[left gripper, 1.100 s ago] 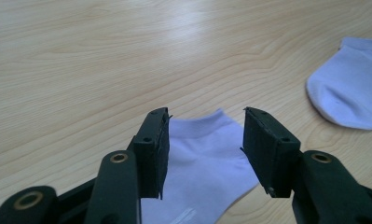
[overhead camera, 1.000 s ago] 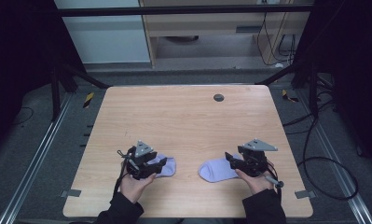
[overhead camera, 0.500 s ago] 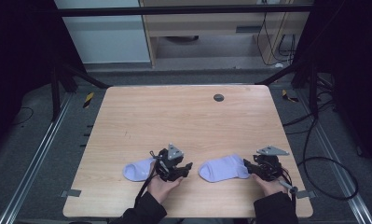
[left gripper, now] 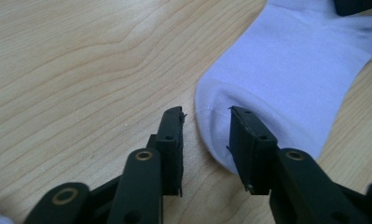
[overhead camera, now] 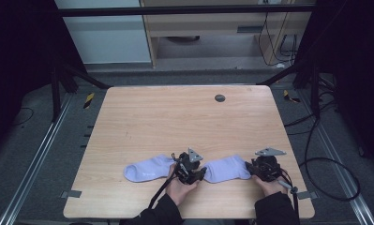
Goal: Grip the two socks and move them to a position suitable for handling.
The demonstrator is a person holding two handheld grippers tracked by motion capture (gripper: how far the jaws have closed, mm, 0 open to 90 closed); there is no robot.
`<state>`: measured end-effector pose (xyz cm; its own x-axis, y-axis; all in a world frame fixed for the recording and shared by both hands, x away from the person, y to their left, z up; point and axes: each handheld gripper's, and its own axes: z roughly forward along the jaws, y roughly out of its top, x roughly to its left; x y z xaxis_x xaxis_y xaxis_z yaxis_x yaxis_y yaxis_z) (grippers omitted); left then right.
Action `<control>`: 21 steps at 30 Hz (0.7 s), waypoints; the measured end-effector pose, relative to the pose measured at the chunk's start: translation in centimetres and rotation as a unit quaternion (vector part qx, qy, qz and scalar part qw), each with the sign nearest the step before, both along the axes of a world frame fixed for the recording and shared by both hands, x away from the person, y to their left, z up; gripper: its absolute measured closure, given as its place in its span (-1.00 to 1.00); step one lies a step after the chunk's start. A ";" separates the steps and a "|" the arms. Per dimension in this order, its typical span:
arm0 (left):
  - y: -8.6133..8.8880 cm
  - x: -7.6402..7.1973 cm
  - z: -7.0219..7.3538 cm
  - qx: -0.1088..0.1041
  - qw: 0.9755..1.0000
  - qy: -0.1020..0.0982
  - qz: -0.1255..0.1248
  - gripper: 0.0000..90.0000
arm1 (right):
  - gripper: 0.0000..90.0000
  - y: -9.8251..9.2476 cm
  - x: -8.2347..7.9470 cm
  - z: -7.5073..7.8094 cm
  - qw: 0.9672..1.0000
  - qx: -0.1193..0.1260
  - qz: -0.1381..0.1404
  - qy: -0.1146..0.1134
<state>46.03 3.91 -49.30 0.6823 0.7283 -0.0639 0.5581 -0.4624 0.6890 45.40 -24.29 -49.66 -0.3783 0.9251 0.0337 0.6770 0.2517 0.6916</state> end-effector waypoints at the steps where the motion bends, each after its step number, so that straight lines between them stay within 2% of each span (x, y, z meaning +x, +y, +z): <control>1: 0.0 0.0 -0.1 0.002 1.000 0.002 -0.001 0.53 | 0.58 0.0 0.0 0.0 1.000 0.002 0.002 0.001; 5: -0.2 0.1 -0.2 -0.003 1.000 0.007 0.002 0.78 | 0.81 0.2 0.0 0.0 1.000 0.000 0.006 0.002; 8: -0.3 0.1 -0.2 -0.006 1.000 0.009 0.000 0.93 | 0.92 0.2 -0.1 0.3 1.000 0.009 0.005 0.005; 11: 0.1 0.1 0.1 -0.006 1.000 0.008 -0.005 0.96 | 0.93 0.3 -0.4 0.7 1.000 0.022 0.009 0.003; 15: 1.4 0.1 1.1 -0.013 1.000 0.010 -0.005 0.97 | 0.93 1.2 -1.3 1.7 0.999 0.036 0.028 -0.011; 18: 2.6 0.1 1.4 -0.001 1.000 0.007 -0.007 0.97 | 0.93 2.3 -2.0 2.0 0.998 0.038 0.042 -0.015; 21: 3.5 -0.1 1.1 0.003 1.000 0.015 -0.005 0.96 | 0.93 3.1 -2.4 1.9 0.998 0.039 0.052 -0.008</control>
